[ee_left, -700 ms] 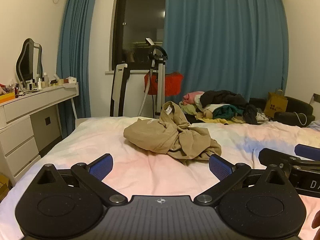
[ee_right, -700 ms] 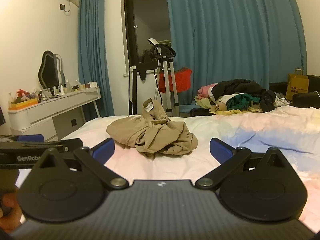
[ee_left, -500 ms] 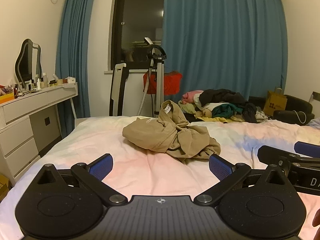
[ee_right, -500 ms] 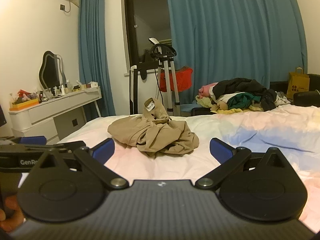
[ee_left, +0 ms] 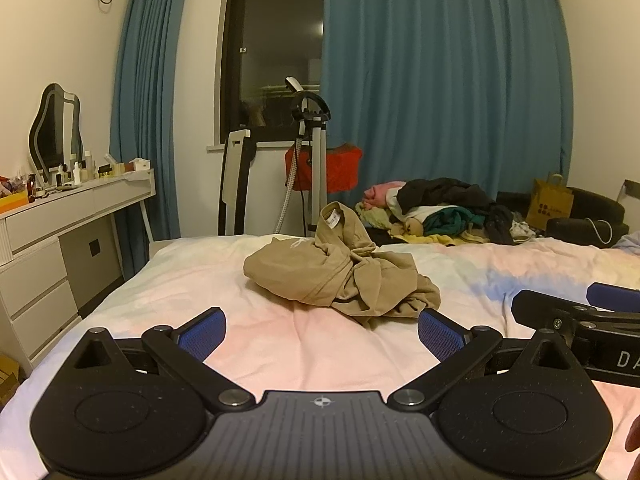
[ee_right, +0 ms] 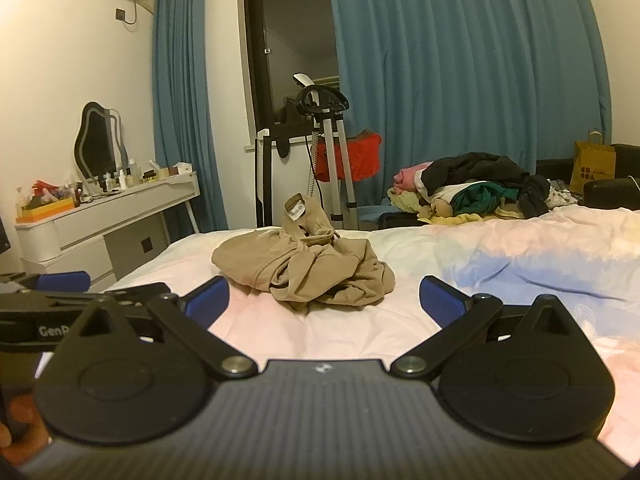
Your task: Fold clothes
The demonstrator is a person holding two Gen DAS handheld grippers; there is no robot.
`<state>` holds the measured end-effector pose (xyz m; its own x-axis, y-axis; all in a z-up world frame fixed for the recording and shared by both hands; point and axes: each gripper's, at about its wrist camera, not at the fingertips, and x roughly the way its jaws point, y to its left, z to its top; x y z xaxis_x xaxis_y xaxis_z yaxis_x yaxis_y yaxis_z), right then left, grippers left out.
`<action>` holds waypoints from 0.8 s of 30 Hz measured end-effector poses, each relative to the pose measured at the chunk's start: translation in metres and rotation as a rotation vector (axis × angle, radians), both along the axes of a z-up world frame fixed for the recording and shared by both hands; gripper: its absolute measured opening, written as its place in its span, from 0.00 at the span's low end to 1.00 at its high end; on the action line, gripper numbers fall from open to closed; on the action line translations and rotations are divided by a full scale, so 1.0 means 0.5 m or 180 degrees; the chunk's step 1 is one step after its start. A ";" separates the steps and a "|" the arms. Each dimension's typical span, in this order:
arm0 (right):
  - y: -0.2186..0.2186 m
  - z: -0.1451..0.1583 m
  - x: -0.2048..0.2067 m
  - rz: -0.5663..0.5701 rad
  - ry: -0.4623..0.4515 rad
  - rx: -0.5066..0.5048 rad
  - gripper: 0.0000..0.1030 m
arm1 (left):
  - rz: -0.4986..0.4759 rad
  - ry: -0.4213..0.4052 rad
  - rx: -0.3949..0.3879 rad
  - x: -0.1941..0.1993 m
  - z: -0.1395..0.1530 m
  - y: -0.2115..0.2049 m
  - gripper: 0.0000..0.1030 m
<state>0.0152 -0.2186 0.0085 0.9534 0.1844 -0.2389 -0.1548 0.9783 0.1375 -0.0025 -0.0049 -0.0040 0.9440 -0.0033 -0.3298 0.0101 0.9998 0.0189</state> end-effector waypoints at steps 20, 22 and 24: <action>-0.005 0.009 -0.006 -0.0095 0.0021 0.0063 1.00 | 0.0035 0.0076 0.0013 0.015 -0.017 -0.003 1.00; -0.011 0.013 -0.010 -0.0146 0.0006 0.0091 1.00 | 0.0072 0.0113 -0.0003 0.030 -0.019 -0.003 1.00; -0.019 0.017 -0.014 -0.0182 -0.0026 0.0148 1.00 | 0.0112 0.0153 -0.0028 0.047 -0.020 -0.003 1.00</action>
<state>0.0083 -0.2283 0.0172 0.9646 0.1405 -0.2234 -0.1003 0.9782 0.1820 0.0211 -0.0062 -0.0139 0.9267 0.0265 -0.3750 -0.0243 0.9996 0.0105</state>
